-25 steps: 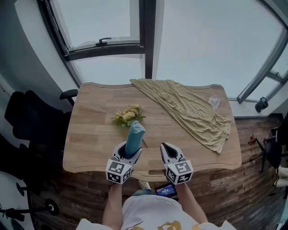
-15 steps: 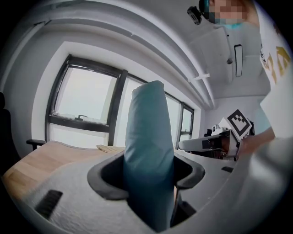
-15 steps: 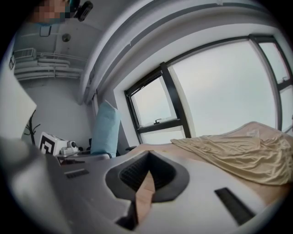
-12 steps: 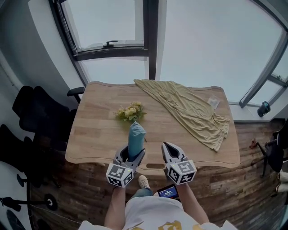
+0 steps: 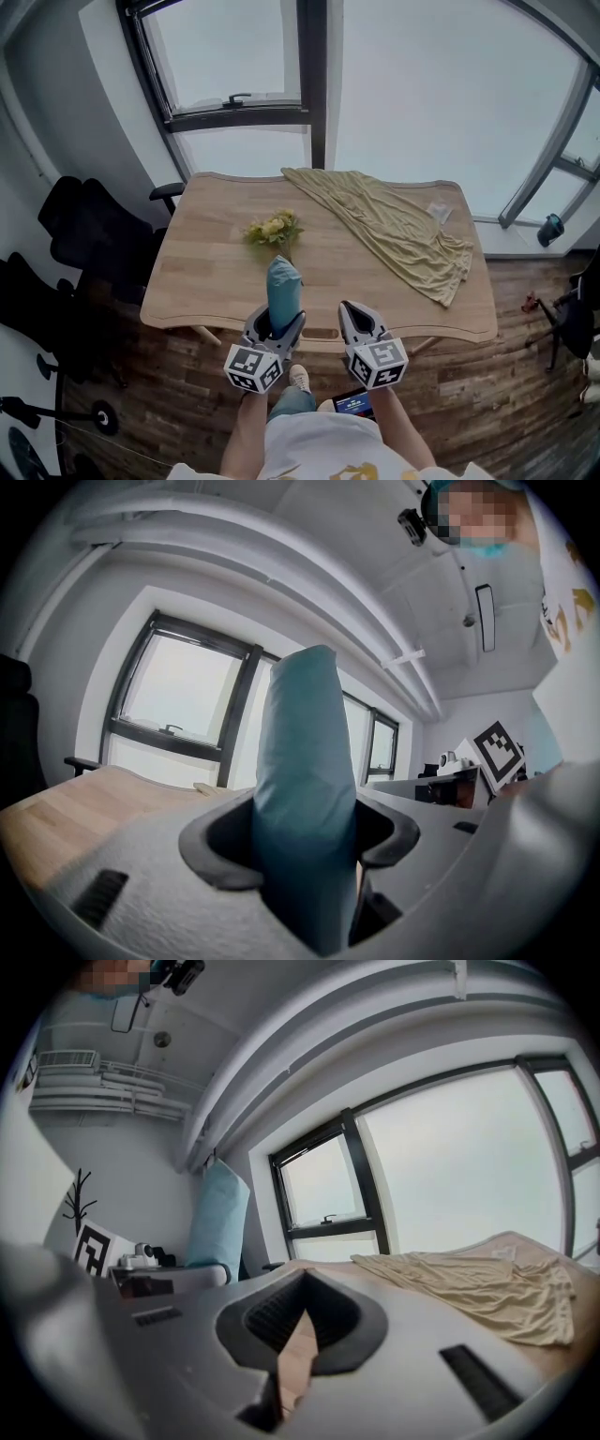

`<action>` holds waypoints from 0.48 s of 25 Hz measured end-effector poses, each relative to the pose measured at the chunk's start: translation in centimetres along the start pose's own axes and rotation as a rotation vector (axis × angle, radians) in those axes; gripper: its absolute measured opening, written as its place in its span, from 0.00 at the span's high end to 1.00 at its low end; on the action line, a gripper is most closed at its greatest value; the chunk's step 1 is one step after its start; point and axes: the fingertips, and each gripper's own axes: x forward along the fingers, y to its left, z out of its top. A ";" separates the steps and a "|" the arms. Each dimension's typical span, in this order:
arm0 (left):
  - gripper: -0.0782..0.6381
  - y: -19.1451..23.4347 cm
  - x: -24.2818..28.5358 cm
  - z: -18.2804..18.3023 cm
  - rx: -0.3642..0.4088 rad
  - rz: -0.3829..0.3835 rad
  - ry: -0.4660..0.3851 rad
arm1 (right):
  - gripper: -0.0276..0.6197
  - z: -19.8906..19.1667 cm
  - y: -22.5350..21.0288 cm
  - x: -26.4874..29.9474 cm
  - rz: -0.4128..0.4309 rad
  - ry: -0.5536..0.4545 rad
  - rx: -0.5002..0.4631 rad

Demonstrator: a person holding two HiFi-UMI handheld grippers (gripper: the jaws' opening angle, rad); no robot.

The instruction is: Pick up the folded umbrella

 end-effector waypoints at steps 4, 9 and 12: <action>0.51 -1.4 -1.1 -0.1 -0.010 -0.005 -0.013 | 0.94 -0.2 0.6 -2.0 -0.017 -0.003 -0.056; 0.51 -2.3 -1.8 0.6 0.000 -0.015 -0.027 | 0.94 0.1 0.6 -3.5 -0.050 -0.018 -0.086; 0.51 -2.7 -2.2 0.9 0.009 -0.021 -0.032 | 0.94 0.1 0.5 -4.0 -0.067 -0.023 -0.096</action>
